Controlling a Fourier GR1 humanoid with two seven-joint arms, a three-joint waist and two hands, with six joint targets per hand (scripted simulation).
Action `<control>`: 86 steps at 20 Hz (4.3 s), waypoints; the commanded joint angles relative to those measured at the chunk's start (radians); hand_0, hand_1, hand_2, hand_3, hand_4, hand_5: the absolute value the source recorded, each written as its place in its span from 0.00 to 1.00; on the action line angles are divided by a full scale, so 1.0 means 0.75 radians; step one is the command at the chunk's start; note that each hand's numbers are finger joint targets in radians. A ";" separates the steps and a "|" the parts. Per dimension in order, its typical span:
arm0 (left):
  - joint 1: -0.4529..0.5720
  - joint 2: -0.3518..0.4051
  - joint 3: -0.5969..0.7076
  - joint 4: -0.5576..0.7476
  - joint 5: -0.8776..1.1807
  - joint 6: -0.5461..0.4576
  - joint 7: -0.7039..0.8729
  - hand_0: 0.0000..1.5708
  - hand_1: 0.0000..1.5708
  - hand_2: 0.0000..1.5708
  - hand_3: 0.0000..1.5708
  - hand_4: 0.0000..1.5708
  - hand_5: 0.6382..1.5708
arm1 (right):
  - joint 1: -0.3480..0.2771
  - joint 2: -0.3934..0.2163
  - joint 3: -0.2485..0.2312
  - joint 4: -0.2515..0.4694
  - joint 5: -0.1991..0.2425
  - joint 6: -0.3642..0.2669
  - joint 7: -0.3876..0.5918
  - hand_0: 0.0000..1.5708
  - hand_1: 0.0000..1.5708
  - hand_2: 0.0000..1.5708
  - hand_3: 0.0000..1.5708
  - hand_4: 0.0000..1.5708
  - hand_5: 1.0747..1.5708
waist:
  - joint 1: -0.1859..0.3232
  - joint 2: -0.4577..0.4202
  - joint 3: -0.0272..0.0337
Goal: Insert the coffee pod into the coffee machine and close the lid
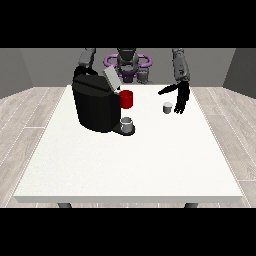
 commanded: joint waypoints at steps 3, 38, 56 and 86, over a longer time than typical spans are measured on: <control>0.017 -0.002 -0.044 0.131 -0.116 0.053 -0.049 0.51 0.51 0.54 0.32 0.00 1.00 | -0.005 0.022 0.016 0.013 0.045 -0.057 0.054 0.00 0.00 0.00 0.00 0.26 1.00 | 0.017 -0.043 -0.0001; -0.251 0.059 -0.098 0.366 -0.447 0.239 -0.340 0.94 0.94 0.94 0.90 0.40 1.00 | -0.006 0.032 -0.025 0.122 -0.062 -0.013 -0.042 0.00 0.00 0.00 0.00 0.27 1.00 | -0.019 -0.018 0.0002; -0.571 0.028 -0.088 0.255 -0.463 -0.006 -0.081 0.80 0.80 0.85 0.82 0.35 1.00 | -0.075 0.033 -0.010 0.198 -0.074 0.024 -0.010 0.00 0.00 0.00 0.00 0.30 1.00 | -0.094 -0.114 0.0005; -0.911 0.130 0.012 0.312 -0.489 -0.073 0.037 0.84 0.84 0.85 0.79 0.32 1.00 | -0.140 -0.011 -0.013 0.085 -0.058 0.013 0.028 0.00 0.00 0.00 0.00 0.33 1.00 | -0.237 0.046 0.0006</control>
